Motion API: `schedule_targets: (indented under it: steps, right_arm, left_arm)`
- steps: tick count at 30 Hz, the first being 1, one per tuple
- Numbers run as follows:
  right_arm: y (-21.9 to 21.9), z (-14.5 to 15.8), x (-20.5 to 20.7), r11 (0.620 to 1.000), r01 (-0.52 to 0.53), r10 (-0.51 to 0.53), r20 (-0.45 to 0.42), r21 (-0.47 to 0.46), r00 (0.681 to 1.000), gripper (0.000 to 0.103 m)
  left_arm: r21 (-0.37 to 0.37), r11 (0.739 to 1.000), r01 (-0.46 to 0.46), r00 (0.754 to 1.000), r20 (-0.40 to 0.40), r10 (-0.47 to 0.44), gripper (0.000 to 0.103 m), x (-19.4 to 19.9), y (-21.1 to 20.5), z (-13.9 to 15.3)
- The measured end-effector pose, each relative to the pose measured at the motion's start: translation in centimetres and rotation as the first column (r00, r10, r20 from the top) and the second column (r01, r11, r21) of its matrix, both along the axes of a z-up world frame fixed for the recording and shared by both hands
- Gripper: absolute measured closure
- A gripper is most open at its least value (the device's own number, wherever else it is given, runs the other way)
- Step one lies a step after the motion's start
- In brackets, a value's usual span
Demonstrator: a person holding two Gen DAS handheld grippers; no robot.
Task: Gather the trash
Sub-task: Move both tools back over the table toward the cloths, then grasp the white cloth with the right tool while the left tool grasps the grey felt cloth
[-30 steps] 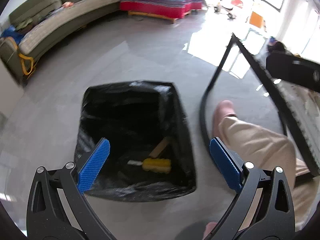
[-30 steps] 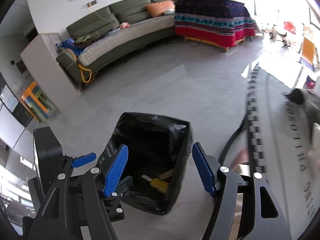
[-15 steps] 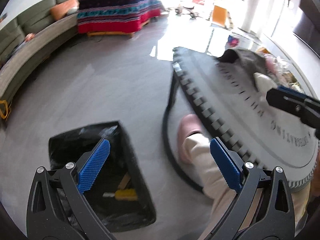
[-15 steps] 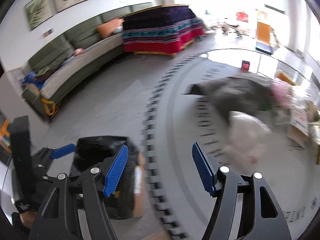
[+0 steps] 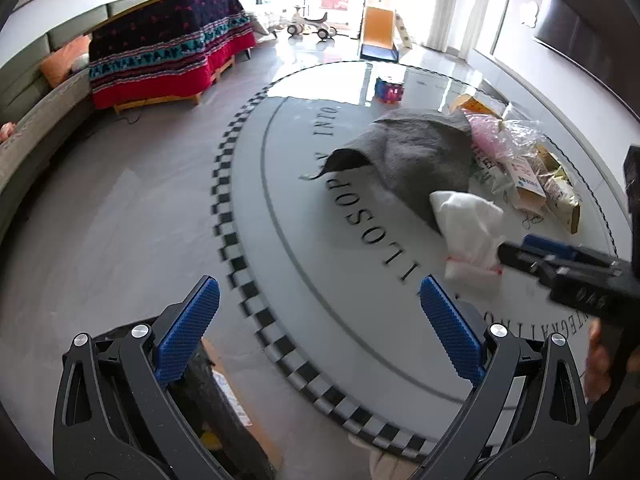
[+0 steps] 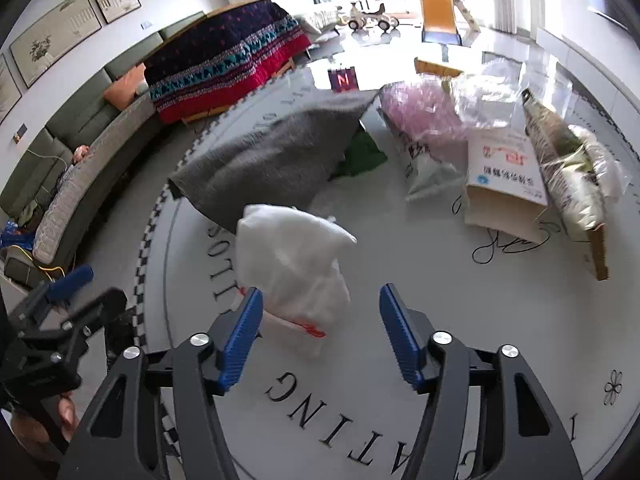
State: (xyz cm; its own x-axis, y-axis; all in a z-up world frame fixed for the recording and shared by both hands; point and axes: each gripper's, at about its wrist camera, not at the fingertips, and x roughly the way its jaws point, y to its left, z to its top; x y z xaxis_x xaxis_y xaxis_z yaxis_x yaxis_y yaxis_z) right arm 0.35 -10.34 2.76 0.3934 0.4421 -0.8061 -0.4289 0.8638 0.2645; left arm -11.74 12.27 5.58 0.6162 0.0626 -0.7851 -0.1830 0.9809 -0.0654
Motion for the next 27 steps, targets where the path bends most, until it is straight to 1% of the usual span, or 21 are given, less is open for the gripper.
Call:
schedule_targets:
  steps: [2,3,4,5,6,8,9,10,13,15,19,22,24,25,27]
  right_arm:
    - [0.3,-0.8,0.0,1.0,-0.011,0.011,-0.016,-0.003,1.0,0.047]
    - [0.4,-1.1,0.1,1.0,-0.017,0.017,-0.024,-0.002,1.0,0.051]
    - [0.5,-1.4,0.1,1.0,-0.024,0.024,-0.032,-0.003,0.999,0.058]
    - [0.7,-1.9,0.2,0.999,-0.038,0.038,-0.043,-0.003,0.998,0.062]
    - [0.8,-2.1,0.2,0.999,-0.049,0.049,-0.052,0.0,0.997,0.07]
    - [0.9,-2.2,0.3,0.998,-0.066,0.066,-0.042,0.002,0.997,0.083]
    - [0.9,-2.2,0.3,0.997,-0.078,0.079,-0.05,0.016,0.996,0.09]
    - [0.9,-2.0,0.2,0.997,-0.077,0.078,-0.049,0.023,0.996,0.092]
    - [0.5,-0.5,-0.1,0.998,-0.064,0.063,0.007,0.024,0.998,0.092]
    - [-0.1,0.9,-0.1,0.998,-0.046,0.044,0.035,0.05,0.998,0.092]
    - [-1.3,3.5,0.8,0.997,-0.008,0.001,0.095,0.074,0.995,0.092]
    - [-2.1,4.9,1.9,0.997,0.025,-0.035,0.142,0.07,0.989,0.092]
    - [-2.9,5.7,2.8,0.995,0.039,-0.053,0.152,0.089,0.987,0.092]
    - [-3.2,5.9,3.2,0.994,0.044,-0.059,0.152,0.101,0.987,0.092]
    - [-3.3,6.2,3.6,0.993,0.048,-0.064,0.159,0.108,0.985,0.092]
  left_arm:
    - [0.001,1.0,0.01,1.0,-0.002,-0.01,0.006,0.9,-0.3,0.2]
    - [0.002,1.0,0.015,1.0,-0.003,-0.015,0.006,1.2,-0.5,0.1]
    - [0.003,1.0,0.018,1.0,-0.005,-0.018,0.006,1.6,-0.7,0.1]
    - [0.005,1.0,0.019,1.0,-0.008,-0.019,0.006,1.7,-0.7,0.1]
    - [0.005,1.0,0.02,1.0,-0.011,-0.02,0.006,1.8,-0.7,0.1]
    - [0.004,1.0,0.02,1.0,-0.016,-0.02,0.006,2.0,-0.7,0.0]
    - [0.002,1.0,0.019,1.0,-0.017,-0.019,0.006,2.1,-0.7,-0.1]
    - [0.001,1.0,0.02,1.0,-0.017,-0.02,0.006,2.1,-0.8,0.0]
    - [0.008,1.0,0.026,1.0,-0.007,-0.026,0.006,2.2,-1.1,0.5]
    - [0.021,0.999,0.034,0.999,0.001,-0.034,0.006,2.6,-1.4,1.2]
    - [0.031,0.998,0.052,0.998,0.024,-0.053,0.006,3.8,-2.0,2.5]
    - [0.041,0.997,0.071,0.997,0.027,-0.072,0.006,5.6,-2.4,3.2]
    - [0.06,0.995,0.082,0.996,0.015,-0.083,0.006,7.4,-2.5,3.4]
    - [0.05,0.995,0.082,0.997,0.007,-0.083,0.006,8.1,-2.2,3.3]
    - [-0.015,0.997,0.072,0.997,-0.019,-0.072,0.006,9.9,-1.3,2.8]
